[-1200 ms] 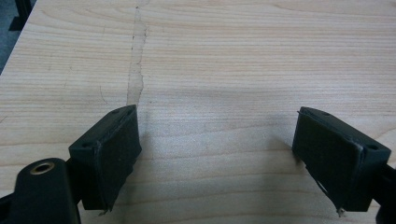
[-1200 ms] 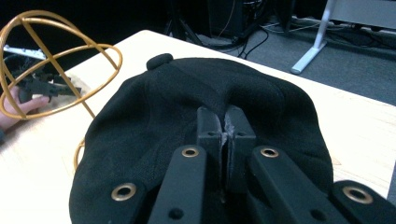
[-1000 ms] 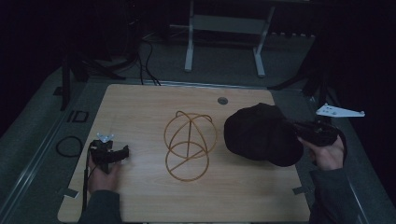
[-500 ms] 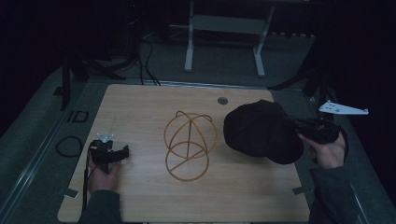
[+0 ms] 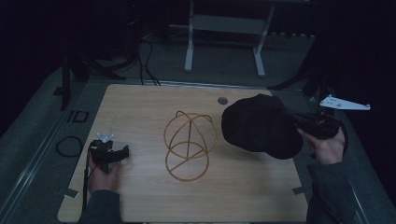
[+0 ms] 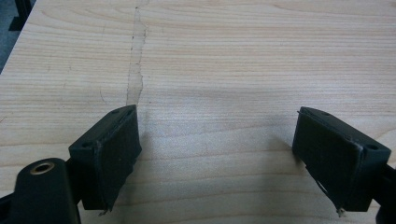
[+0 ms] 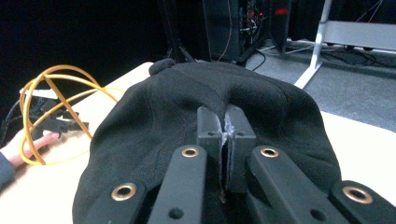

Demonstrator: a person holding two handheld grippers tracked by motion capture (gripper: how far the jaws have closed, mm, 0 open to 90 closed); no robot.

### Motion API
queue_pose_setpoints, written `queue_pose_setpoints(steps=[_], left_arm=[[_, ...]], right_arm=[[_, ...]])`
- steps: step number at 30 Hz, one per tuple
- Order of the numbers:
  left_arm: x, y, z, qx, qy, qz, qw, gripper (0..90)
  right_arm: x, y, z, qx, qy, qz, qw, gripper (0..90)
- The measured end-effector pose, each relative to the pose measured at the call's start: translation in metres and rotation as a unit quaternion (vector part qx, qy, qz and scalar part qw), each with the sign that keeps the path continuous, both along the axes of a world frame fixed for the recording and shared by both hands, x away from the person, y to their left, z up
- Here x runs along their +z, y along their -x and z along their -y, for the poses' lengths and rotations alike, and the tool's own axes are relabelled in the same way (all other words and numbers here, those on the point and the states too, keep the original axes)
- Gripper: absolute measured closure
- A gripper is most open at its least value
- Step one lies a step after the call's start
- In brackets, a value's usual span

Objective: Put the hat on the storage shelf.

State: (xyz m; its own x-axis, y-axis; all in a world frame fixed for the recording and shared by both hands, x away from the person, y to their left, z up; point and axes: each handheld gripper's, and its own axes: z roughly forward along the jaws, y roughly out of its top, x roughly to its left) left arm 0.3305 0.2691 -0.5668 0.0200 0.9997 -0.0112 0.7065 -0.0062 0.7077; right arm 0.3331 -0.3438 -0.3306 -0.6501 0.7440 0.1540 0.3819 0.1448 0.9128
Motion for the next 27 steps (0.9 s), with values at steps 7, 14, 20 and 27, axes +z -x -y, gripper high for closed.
queue_pose_setpoints(steps=[7, 14, 20, 27], left_arm=[[0.000, 0.000, 0.000, -0.001, -0.001, 0.000, 1.0000, 14.7], [0.000, 0.000, 0.000, -0.001, -0.001, 0.000, 1.0000, 14.7], [0.000, 0.000, 0.000, -0.001, 0.000, 0.000, 1.0000, 14.8], [0.000, 0.000, 0.000, -0.001, 0.000, -0.001, 1.0000, 14.8]], right_arm=[[0.005, -0.001, -0.005, 0.000, -0.006, 0.006, 1.0000, 87.2], [0.011, -0.002, -0.008, 0.000, -0.009, 0.014, 0.9999, 87.2], [0.014, -0.002, -0.010, -0.002, -0.014, 0.017, 0.9998, 87.2], [0.018, -0.004, -0.013, -0.006, -0.022, 0.024, 0.9994, 87.3]])
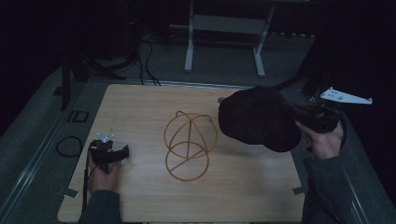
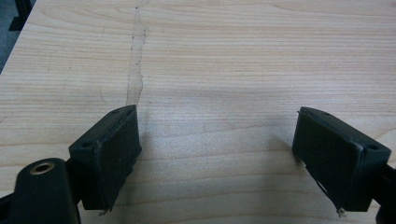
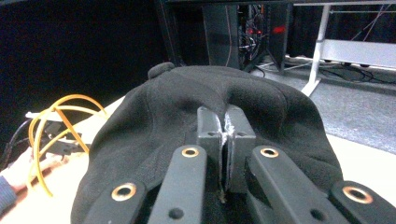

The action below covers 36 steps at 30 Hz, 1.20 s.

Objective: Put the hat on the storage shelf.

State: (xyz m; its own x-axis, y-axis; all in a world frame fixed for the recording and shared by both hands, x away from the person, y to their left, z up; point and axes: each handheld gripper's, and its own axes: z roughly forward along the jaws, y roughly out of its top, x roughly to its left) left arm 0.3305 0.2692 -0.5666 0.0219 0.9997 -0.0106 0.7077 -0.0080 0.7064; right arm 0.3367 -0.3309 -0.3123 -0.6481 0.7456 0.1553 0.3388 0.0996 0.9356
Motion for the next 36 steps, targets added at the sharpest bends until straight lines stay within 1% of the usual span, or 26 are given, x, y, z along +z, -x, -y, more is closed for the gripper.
queue_pose_setpoints(steps=[12, 28, 36], left_arm=[[0.000, 0.000, 0.000, 0.000, 0.000, 0.000, 1.0000, 14.7], [0.000, 0.000, 0.000, 0.000, 0.000, 0.000, 1.0000, 14.8], [0.000, 0.000, 0.000, 0.000, 0.000, 0.000, 1.0000, 14.7]], right_arm=[[0.008, -0.002, -0.011, 0.008, -0.005, 0.008, 0.9999, 87.2], [0.016, -0.003, -0.019, 0.016, -0.015, 0.016, 0.9996, 87.2], [0.023, -0.005, -0.027, 0.023, -0.013, 0.020, 0.9995, 87.2]])
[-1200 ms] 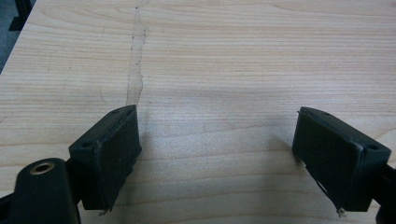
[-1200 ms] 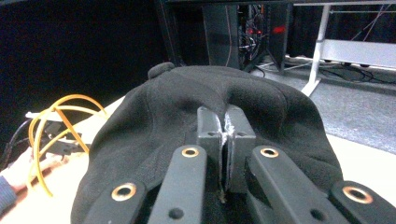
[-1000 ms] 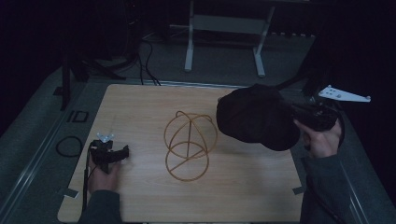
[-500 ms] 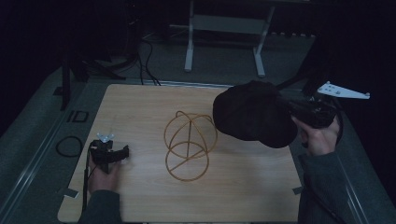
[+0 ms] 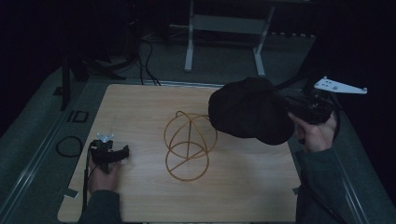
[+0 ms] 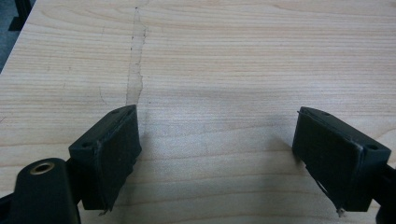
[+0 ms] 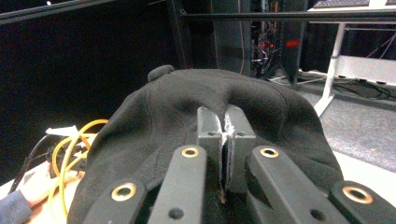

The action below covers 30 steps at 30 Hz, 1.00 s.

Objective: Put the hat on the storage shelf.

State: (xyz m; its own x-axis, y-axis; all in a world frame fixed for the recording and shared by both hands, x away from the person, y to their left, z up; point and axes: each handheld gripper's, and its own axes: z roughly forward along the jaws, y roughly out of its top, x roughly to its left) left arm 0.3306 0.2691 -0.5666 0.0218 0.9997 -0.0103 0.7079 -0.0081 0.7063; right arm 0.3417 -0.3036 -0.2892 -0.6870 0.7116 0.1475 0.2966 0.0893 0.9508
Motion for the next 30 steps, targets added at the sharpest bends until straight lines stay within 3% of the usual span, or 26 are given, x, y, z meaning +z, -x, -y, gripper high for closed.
queue_pose_setpoints(steps=[30], left_arm=[[0.000, 0.000, 0.000, 0.000, 0.000, 0.000, 1.0000, 14.7]], right_arm=[[0.018, -0.002, -0.019, 0.021, -0.002, 0.015, 0.9997, 87.3]])
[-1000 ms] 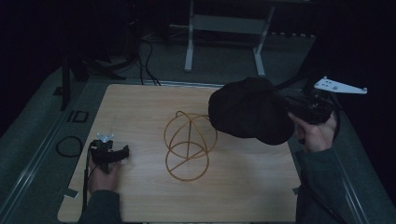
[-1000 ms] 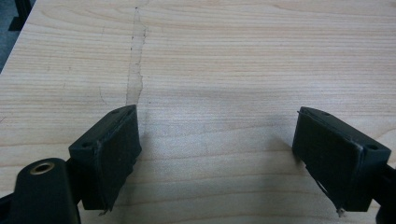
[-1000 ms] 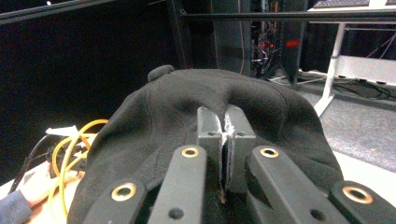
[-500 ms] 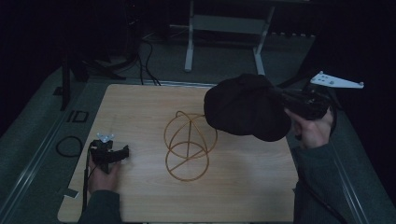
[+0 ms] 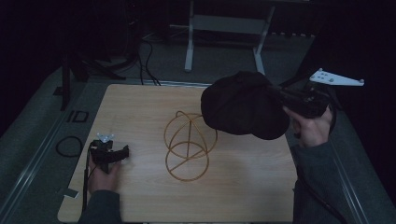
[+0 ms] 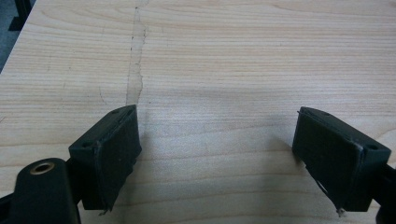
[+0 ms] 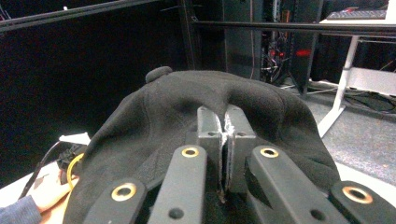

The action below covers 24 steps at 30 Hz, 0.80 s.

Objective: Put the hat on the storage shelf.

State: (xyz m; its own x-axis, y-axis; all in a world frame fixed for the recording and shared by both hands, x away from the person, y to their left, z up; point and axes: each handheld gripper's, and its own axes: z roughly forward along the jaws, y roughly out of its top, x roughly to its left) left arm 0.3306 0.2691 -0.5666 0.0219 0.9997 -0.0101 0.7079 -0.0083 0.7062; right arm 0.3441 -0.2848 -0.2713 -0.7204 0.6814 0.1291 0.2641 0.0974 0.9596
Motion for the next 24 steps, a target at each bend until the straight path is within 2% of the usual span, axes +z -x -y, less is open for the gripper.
queue_pose_setpoints(steps=[11, 24], left_arm=[[0.000, 0.000, 0.000, 0.000, 0.000, 0.000, 1.0000, 14.7], [0.000, 0.000, 0.000, 0.000, 0.000, 0.000, 1.0000, 14.7]], right_arm=[[0.003, -0.002, -0.006, 0.003, -0.002, 0.002, 1.0000, 87.2], [0.006, -0.003, -0.020, 0.019, -0.004, 0.006, 0.9998, 87.2]])
